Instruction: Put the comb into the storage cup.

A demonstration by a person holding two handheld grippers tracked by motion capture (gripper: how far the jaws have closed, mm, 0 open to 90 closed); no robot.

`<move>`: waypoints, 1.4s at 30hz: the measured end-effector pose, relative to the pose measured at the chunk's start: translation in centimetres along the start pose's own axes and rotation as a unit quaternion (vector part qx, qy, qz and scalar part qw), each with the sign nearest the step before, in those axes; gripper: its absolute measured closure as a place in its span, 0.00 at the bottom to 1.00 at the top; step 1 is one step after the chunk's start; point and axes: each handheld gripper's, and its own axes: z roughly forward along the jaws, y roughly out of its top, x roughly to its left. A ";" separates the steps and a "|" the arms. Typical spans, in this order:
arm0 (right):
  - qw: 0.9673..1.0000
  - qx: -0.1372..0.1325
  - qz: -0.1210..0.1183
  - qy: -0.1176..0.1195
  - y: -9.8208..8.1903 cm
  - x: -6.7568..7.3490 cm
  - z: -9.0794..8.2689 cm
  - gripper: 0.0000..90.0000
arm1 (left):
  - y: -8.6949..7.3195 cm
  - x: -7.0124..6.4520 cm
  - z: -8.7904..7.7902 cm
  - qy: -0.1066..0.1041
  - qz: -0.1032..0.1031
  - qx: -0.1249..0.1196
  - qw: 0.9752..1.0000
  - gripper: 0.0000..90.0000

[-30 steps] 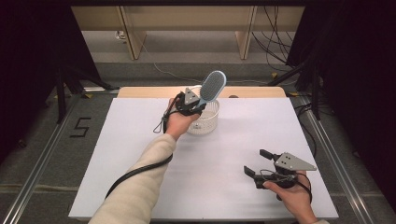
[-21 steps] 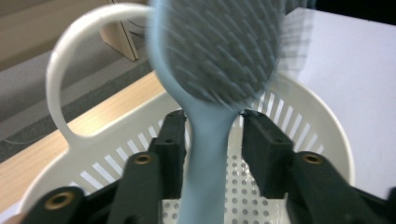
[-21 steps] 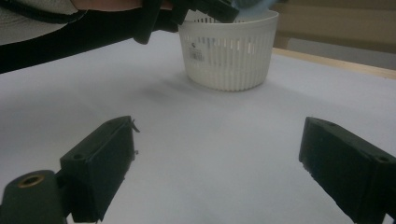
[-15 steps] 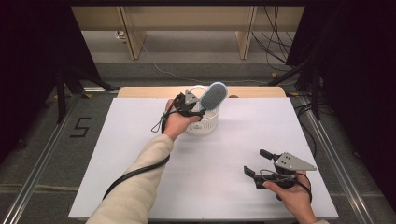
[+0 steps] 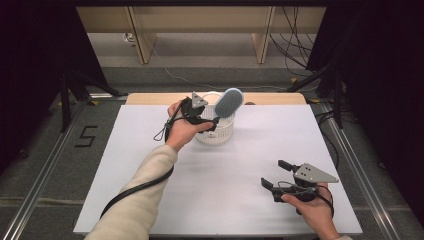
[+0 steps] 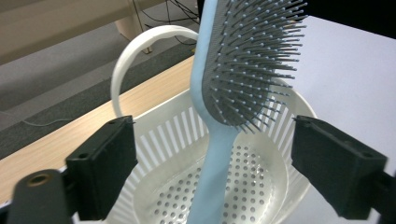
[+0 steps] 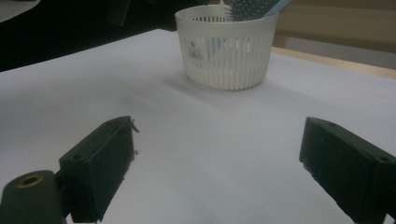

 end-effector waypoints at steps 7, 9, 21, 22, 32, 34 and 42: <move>1.000 -0.001 0.003 -0.003 0.0 -0.1 0.0 0.12 | -0.9 0.4 -1.6 0.004 -0.008 0.009 1.000 0.00; 1.000 0.001 0.003 -0.004 0.0 -0.1 0.0 0.12 | -1.2 0.5 -2.1 0.005 -0.006 0.007 1.000 0.00; 1.000 0.000 0.002 -0.008 0.0 -0.3 0.0 0.12 | -3.2 1.2 -5.1 0.007 -0.020 -0.006 1.000 0.00; 1.000 0.000 0.002 -0.008 0.0 -0.3 -0.1 0.12 | -3.4 1.3 -5.4 0.006 -0.020 -0.006 1.000 0.00; 1.000 0.000 0.002 -0.016 0.1 -0.5 -0.2 0.12 | -5.4 2.3 -7.1 0.010 -0.030 0.001 1.000 0.00; 1.000 0.000 0.005 -0.016 0.0 -0.6 -0.2 0.12 | -5.6 2.5 -7.3 0.009 -0.034 0.000 0.999 0.00; 1.000 -0.002 0.004 -0.020 0.1 -0.8 -0.3 0.12 | -6.1 2.3 -7.9 -0.001 -0.027 0.000 1.000 0.00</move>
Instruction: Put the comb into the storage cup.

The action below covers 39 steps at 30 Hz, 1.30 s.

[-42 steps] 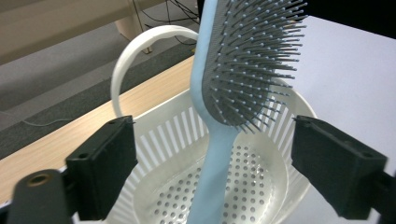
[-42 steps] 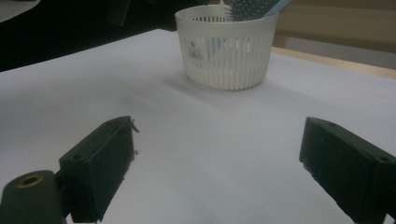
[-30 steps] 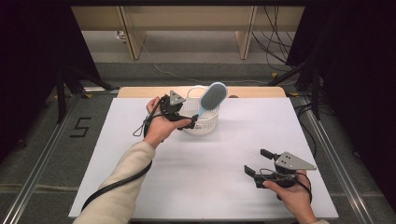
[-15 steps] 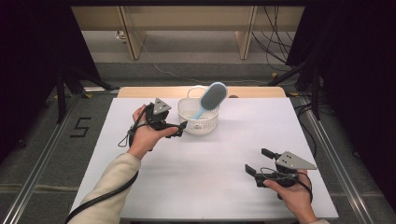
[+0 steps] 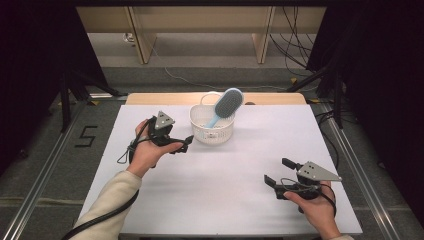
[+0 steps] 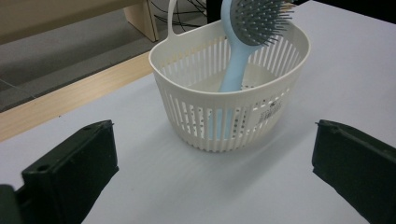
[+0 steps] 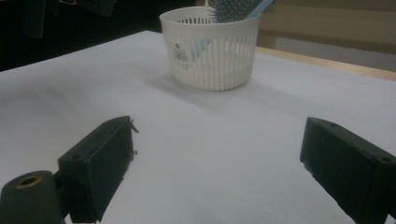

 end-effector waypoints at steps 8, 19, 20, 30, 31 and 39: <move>1.000 -0.001 0.001 -0.001 0.0 -0.1 -0.1 0.12 | -0.5 -0.2 -0.8 -0.008 0.008 -0.003 1.000 0.00; 1.000 -0.001 0.001 -0.003 0.0 -0.2 -0.2 0.12 | -1.4 -0.5 -1.8 -0.013 0.010 -0.002 1.000 0.00; 1.000 -0.001 0.001 -0.003 0.0 -0.2 -0.2 0.12 | -1.5 -0.5 -1.9 -0.013 0.011 -0.003 1.000 0.00; 1.000 -0.002 0.003 -0.003 0.0 -0.2 -0.2 0.12 | -2.3 -0.8 -3.4 -0.017 0.016 -0.010 1.000 0.00; 1.000 -0.002 0.003 -0.003 0.0 -0.2 -0.2 0.12 | -2.4 -0.8 -3.5 -0.017 0.016 -0.011 1.000 0.00; 1.000 -0.001 -0.001 -0.004 0.0 -0.3 -0.2 0.12 | -3.7 -0.9 -4.7 -0.030 0.004 -0.010 1.000 0.00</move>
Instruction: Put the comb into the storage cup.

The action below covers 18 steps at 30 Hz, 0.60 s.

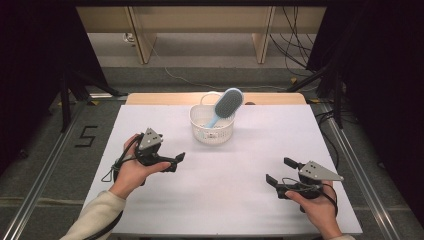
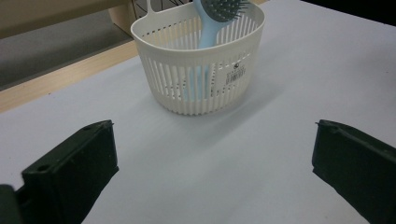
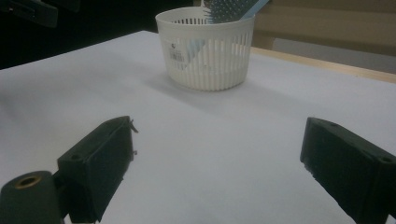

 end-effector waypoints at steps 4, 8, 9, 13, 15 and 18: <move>1.000 0.001 -0.001 -0.002 0.0 0.0 0.0 0.12 | -0.7 -0.1 -0.6 0.002 0.000 -0.003 1.000 0.00; 1.000 0.002 -0.002 -0.002 0.0 0.0 0.0 0.12 | -1.3 -0.2 -1.1 0.003 0.001 -0.005 1.000 0.00; 1.000 0.002 -0.002 -0.002 0.0 0.0 0.0 0.11 | -1.4 -0.2 -1.2 0.002 0.002 -0.006 1.000 0.00; 1.000 0.000 -0.001 0.000 0.0 0.0 0.0 0.11 | -1.8 -0.3 -1.4 0.002 0.003 -0.003 1.000 0.00; 1.000 0.000 0.000 -0.001 0.0 0.0 0.0 0.11 | -1.9 -0.3 -1.6 0.005 0.005 -0.004 1.000 0.00; 1.000 0.001 0.000 0.000 0.0 0.0 0.0 0.11 | -2.1 -0.3 -1.7 0.003 0.003 -0.003 1.000 0.00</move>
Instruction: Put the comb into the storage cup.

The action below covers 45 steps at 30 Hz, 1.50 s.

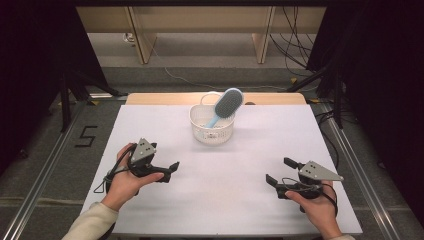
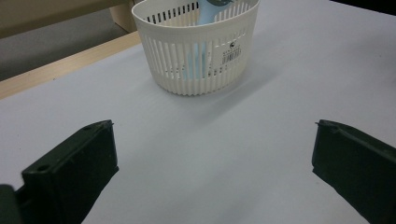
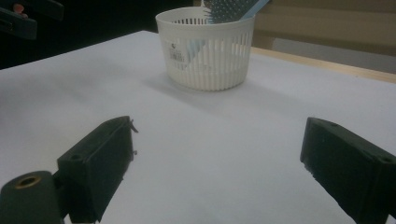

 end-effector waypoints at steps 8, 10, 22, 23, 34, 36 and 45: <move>1.000 -0.001 0.000 0.001 0.0 0.0 0.0 0.11 | -0.6 0.1 -0.6 0.005 0.003 0.002 1.000 0.00; 1.000 0.000 0.001 0.002 0.0 0.0 0.0 0.11 | -0.8 0.1 -0.6 0.004 0.002 0.001 1.000 0.00; 1.000 -0.001 0.000 0.000 0.0 0.0 -0.1 0.11 | -1.6 0.2 -1.4 0.008 0.012 -0.003 1.000 0.00; 1.000 0.000 0.000 -0.001 0.0 0.0 -0.1 0.11 | -1.7 0.2 -1.4 0.005 0.011 -0.002 1.000 0.00; 1.000 0.001 0.001 -0.001 0.0 0.0 -0.1 0.11 | -2.7 0.5 -2.4 0.007 0.011 -0.008 1.000 0.00; 1.000 0.001 0.001 -0.001 0.0 0.0 -0.1 0.11 | -2.9 0.6 -2.5 0.008 0.011 -0.007 1.000 0.00; 1.000 0.003 0.000 0.000 -0.1 0.0 -0.1 0.11 | -3.6 1.0 -3.2 0.012 0.013 -0.010 1.000 0.00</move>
